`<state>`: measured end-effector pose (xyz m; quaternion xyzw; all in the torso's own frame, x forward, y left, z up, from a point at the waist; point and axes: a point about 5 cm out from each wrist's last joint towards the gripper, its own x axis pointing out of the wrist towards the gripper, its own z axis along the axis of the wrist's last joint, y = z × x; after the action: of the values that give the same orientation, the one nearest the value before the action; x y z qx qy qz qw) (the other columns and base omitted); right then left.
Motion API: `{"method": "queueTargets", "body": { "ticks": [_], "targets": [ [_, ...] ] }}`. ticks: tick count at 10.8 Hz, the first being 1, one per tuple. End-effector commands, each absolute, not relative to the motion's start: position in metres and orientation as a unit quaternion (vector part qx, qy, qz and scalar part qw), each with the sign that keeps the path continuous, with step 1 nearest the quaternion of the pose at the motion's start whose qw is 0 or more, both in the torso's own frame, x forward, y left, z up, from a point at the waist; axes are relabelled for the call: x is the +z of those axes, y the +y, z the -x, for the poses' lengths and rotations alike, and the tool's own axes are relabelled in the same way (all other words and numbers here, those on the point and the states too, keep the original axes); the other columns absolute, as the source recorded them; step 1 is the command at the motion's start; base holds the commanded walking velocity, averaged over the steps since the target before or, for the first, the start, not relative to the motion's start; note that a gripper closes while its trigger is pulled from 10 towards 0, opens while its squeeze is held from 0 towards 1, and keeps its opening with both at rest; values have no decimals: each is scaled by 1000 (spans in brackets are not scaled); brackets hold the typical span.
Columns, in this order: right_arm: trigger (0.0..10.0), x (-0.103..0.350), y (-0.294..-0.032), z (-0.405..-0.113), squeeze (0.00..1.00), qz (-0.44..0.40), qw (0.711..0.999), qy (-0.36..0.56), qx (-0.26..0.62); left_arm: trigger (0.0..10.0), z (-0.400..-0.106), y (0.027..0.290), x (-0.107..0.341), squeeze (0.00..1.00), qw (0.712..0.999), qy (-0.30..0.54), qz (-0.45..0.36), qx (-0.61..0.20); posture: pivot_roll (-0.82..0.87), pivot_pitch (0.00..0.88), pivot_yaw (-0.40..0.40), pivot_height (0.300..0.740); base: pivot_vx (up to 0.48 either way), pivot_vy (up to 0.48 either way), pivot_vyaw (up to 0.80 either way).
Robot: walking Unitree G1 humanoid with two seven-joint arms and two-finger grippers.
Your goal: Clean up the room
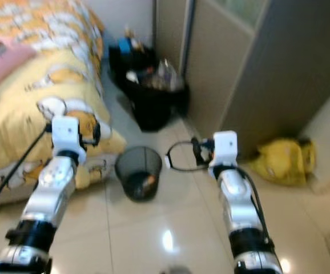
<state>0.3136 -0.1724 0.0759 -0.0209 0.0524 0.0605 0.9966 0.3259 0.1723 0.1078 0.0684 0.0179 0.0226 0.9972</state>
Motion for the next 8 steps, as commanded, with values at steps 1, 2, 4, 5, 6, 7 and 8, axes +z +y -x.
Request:
{"method": "queueTargets", "body": {
  "ticks": [1, 2, 4, 5, 6, 7, 8],
  "targets": [
    [10000, 78, -167, -315, 0, 19, 996, 49, 68, 10000, -326, 180, 108, 0, 997, 20, -74, 33, -157, 28, -1, 740, 390, 277, 0],
    [10000, 78, -167, -316, 0, 19, 996, 48, 68, 10000, -326, 180, 107, 0, 996, 22, -73, 35, -157, 28, -1, 740, 390, 281, 0],
    [10000, 79, -167, -316, 0, 19, 996, 48, 68, 10000, -326, 181, 104, 0, 996, 29, -79, 38, -159, 33, -1, 740, 390, 279, 0],
    [10000, 79, -168, -316, 0, 18, 996, 49, 67, 10000, -327, 179, 103, 0, 996, 33, -78, 40, -159, 33, -1, 740, 0, 0, 0],
    [10000, 79, -168, -316, 0, 17, 996, 48, 66, 10000, -327, 179, 102, 0, 996, 38, -73, 43, -159, 33, -1, 740, 0, 461, 0],
    [10000, 80, -168, -316, 0, 15, 997, 47, 65, 10000, -328, 181, 101, 0, 996, 42, -66, 47, -161, 38, -1, 740, 0, 461, 0],
    [10000, 81, -169, -317, 0, 15, 997, 43, 63, 10000, -328, 183, 100, 0, 996, 47, -60, 50, -161, 38, -1, 740, 0, 465, 0]
  ]
}}
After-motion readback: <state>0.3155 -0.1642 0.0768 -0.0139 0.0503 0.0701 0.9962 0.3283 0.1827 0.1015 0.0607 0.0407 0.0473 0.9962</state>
